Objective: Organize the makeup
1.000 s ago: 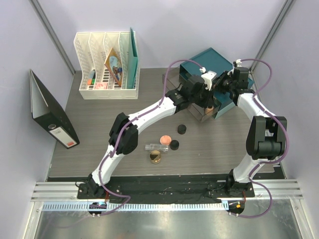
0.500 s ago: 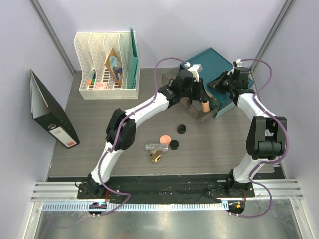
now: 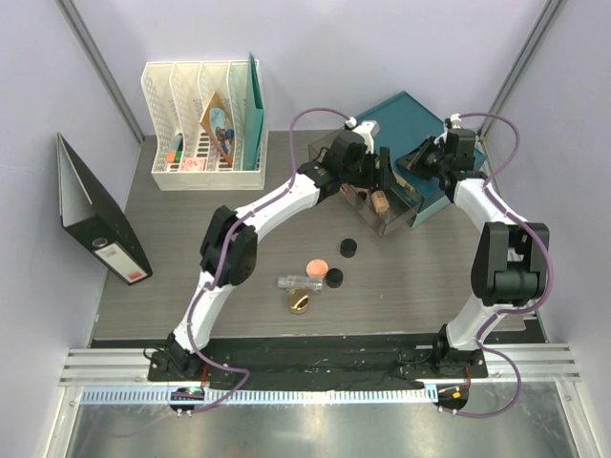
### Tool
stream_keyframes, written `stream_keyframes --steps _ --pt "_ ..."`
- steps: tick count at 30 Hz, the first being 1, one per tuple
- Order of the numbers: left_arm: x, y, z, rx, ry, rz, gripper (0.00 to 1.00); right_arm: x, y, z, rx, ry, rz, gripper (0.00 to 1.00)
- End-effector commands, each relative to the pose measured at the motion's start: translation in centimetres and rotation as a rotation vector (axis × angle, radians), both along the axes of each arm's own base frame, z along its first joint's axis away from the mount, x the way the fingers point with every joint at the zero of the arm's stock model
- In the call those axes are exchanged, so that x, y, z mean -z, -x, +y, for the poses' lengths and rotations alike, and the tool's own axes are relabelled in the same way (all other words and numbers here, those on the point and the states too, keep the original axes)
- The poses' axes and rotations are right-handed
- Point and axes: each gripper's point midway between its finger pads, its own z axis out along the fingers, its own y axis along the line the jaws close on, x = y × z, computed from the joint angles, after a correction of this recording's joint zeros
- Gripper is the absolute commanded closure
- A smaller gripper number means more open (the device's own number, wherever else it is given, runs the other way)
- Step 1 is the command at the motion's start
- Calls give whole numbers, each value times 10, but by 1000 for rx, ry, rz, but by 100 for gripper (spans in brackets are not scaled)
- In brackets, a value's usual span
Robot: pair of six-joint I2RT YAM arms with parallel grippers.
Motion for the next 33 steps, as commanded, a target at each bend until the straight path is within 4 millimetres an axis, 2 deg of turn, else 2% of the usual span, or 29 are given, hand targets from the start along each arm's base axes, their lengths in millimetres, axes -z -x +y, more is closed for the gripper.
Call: stream_keyframes --steps 1,2,3,4,5,6,7,8,10,11,12,13,14,17,23,27,33 --pt "-129 27 32 27 61 -250 26 116 72 -6 -1 67 446 99" --pt "-132 33 42 44 18 -284 26 116 73 -5 -4 68 447 99" --pt "-119 40 51 52 -28 -274 25 116 72 -6 -2 68 447 99" --pt "-142 53 66 59 -30 -317 25 116 72 -5 -3 70 445 99" --pt "-140 60 75 69 -60 -323 25 115 72 -6 -1 71 443 99" --pt "-114 70 88 107 -150 -309 25 115 72 -6 -1 72 443 99" --pt "-129 83 103 114 -160 -342 25 115 72 -6 -2 74 443 99" --pt "-98 95 117 147 -242 -291 25 116 71 -7 0 72 443 99" --pt "-93 112 141 190 -331 -330 25 116 71 -6 -2 71 445 99" --pt "-64 124 158 226 -416 -281 25 117 71 -6 -2 71 446 99" --pt "-53 131 168 266 -475 -292 25 118 72 -6 -2 71 449 99" --pt "-51 138 178 284 -505 -299 25 118 72 -6 -2 71 449 99" --pt "-27 152 190 335 -558 -248 26 119 72 -6 -3 71 453 99" --pt "0 182 208 491 -630 -229 26 120 73 -6 -1 71 456 99" --pt "35 209 221 626 -717 -142 25 124 76 -5 -7 68 468 99" --pt "67 215 212 679 -775 -66 27 124 78 -5 -8 69 470 99" --pt "97 225 191 740 -741 -12 29 124 79 -5 -8 69 470 99"
